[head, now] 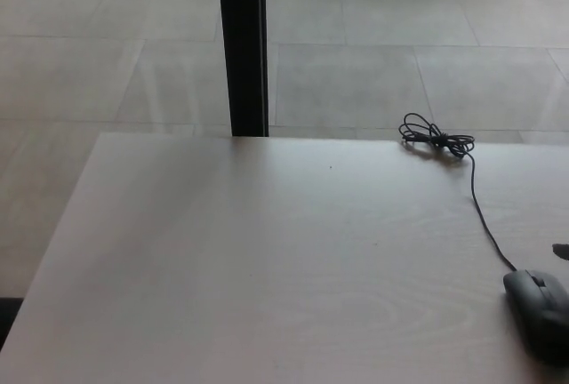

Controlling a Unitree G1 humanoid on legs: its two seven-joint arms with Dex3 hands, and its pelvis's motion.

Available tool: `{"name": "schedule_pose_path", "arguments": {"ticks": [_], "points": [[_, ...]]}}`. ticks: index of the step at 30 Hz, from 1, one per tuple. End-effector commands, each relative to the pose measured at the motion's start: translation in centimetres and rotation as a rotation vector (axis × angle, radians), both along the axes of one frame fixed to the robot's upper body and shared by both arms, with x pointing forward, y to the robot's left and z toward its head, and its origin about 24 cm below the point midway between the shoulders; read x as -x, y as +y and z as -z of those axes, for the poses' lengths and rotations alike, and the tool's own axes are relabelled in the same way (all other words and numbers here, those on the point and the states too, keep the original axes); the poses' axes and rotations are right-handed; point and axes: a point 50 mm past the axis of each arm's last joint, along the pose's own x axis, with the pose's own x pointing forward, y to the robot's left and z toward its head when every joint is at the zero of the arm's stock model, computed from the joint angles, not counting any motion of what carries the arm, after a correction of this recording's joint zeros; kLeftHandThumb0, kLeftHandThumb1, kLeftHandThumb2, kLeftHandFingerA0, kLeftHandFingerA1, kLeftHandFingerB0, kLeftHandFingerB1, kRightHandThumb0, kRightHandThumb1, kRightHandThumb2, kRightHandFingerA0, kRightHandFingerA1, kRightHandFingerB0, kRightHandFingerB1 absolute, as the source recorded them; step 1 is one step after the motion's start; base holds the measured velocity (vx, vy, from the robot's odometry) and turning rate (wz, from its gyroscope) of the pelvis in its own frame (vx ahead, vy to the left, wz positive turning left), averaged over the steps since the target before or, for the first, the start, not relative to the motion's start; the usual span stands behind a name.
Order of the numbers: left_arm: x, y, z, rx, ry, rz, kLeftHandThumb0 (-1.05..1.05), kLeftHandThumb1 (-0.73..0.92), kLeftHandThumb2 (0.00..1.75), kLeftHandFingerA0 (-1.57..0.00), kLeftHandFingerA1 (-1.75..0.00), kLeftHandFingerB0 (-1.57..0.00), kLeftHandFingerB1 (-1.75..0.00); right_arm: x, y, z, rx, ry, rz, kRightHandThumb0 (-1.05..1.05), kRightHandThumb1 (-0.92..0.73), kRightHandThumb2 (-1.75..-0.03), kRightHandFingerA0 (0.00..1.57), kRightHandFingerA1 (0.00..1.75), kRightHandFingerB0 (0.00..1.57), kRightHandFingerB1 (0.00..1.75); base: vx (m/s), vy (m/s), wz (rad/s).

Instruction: The robot uses its right fingers to click on the left button of the black mouse placed on the table.

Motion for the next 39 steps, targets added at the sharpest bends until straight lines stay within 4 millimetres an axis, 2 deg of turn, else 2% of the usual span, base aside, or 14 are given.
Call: {"name": "schedule_pose_path", "arguments": {"ticks": [1, 4, 5, 9, 14, 15, 17, 26, 27, 28, 29, 30, 31, 39], "points": [[0.0, 0.9, -1.0, -0.04, -0.029, 0.013, -1.01, 0.92, 0.84, -0.68, -1.35, -0.32, -0.43, -1.1, 0.3, -0.7, 0.134, -0.039, -0.08, -1.0, -0.92, -0.77, 0.15, 0.43, 0.26, 0.32, 0.0, 0.0, 0.0], [0.1, 0.9, -1.1, -0.053, -0.008, 0.021, -1.0, 0.92, 0.86, -0.72, -1.2, -0.33, -0.44, -1.5, 0.5, -0.9, 0.115, -0.049, -0.074, -0.98, -0.92, -0.75, 0.14, 0.42, 0.26, 0.31, 0.0, 0.0, 0.0], [0.1, 0.9, -1.1, -0.055, -0.004, 0.02, -0.91, 0.84, 1.31, -0.66, -0.99, -0.29, -0.52, -1.7, 0.6, -1.0, 0.1, -0.048, -0.072, -0.98, -0.92, -0.76, 0.12, 0.42, 0.24, 0.31, 0.0, 0.0, 0.0], [0.1, 0.8, -1.0, -0.043, -0.008, 0.019, -0.99, 0.92, 0.85, -0.68, -1.11, -0.33, -0.43, -2.3, 1.3, -1.3, 0.083, -0.04, -0.061, -1.0, -0.91, -0.78, 0.11, 0.39, 0.22, 0.31, 0.0, 0.0, 0.0], [0.0, 0.8, -0.9, -0.044, -0.007, 0.027, -0.98, 0.91, 0.85, -0.8, -1.32, -0.35, -0.45, -2.6, 1.8, -0.6, 0.09, -0.028, -0.048, -1.01, -0.92, -0.79, 0.11, 0.38, 0.23, 0.32, 0.0, 0.0, 0.0], [-0.1, 0.8, -1.0, -0.05, -0.004, 0.032, -0.89, 0.88, 1.31, -0.69, -1.01, -0.29, -0.52, -2.6, 1.7, -0.2, 0.09, -0.021, -0.045, -1.0, -0.92, -0.79, 0.1, 0.39, 0.23, 0.32, 0.0, 0.0, 0.0], [-0.1, 0.8, -1.0, -0.048, -0.009, 0.035, -0.97, 0.92, 0.88, -0.64, -1.0, -0.35, -0.46, -2.6, 1.6, 0.0, 0.091, -0.016, -0.042, -1.0, -0.92, -0.79, 0.12, 0.39, 0.24, 0.32, 0.0, 0.0, 0.0], [-0.2, 0.7, -0.9, -0.042, -0.013, 0.019, -0.91, 0.92, 0.87, -0.67, -1.13, -0.39, -0.45, -1.9, 1.4, 1.5, 0.002, 0.029, -0.029, -0.9, -0.92, -0.71, 0.1, 0.39, 0.23, 0.29, 0.0, 0.0, 0.0], [-0.2, 0.7, -0.8, -0.039, -0.014, 0.024, -0.88, 0.88, 1.32, -0.73, -0.99, -0.35, -0.54, -1.8, 1.3, 1.7, 0.017, 0.025, -0.033, -0.9, -0.92, -0.74, 0.08, 0.43, 0.22, 0.29, 0.0, 0.0, 0.0], [-0.2, 0.6, -0.9, -0.044, -0.027, 0.027, -0.96, 0.92, 0.9, -0.69, -1.04, -0.38, -0.45, -1.8, 1.2, 1.8, 0.035, 0.021, -0.032, -0.93, -0.78, -1.16, 0.04, 0.48, 0.17, 0.45, 0.0, 0.0, 0.0], [-0.2, 0.6, -0.9, -0.043, -0.032, 0.026, -0.93, 0.92, 0.88, -0.69, -1.0, -0.38, -0.45, -1.7, 1.1, 1.9, 0.043, 0.022, -0.032, -0.94, -0.92, -0.78, 0.06, 0.44, 0.21, 0.31, 0.0, 0.0, 0.0], [-0.1, 0.7, -0.9, -0.046, -0.025, 0.038, -0.83, 0.84, 1.29, -0.77, -1.01, -0.29, -0.53, -1.7, 1.1, 2.0, 0.05, 0.019, -0.036, -0.9, -0.77, -1.17, 0.07, 0.5, 0.15, 0.44, 0.0, 0.0, 0.0], [-0.1, 0.7, -1.0, -0.056, -0.015, 0.046, -0.83, 0.84, 1.29, -0.77, -1.0, -0.29, -0.53, -1.7, 1.1, 1.9, 0.059, 0.021, -0.035, -0.96, -0.92, -0.81, 0.06, 0.47, 0.2, 0.32, 0.0, 0.0, 0.0], [-0.4, 0.7, -1.0, -0.034, -0.022, 0.034, -0.99, 0.92, 0.89, -0.63, -1.13, -0.37, -0.46, -1.2, 1.9, 2.6, 0.065, 0.014, -0.074, -0.95, -0.92, -0.79, 0.1, 0.44, 0.24, 0.32, 0.0, 0.0, 0.0]]}}
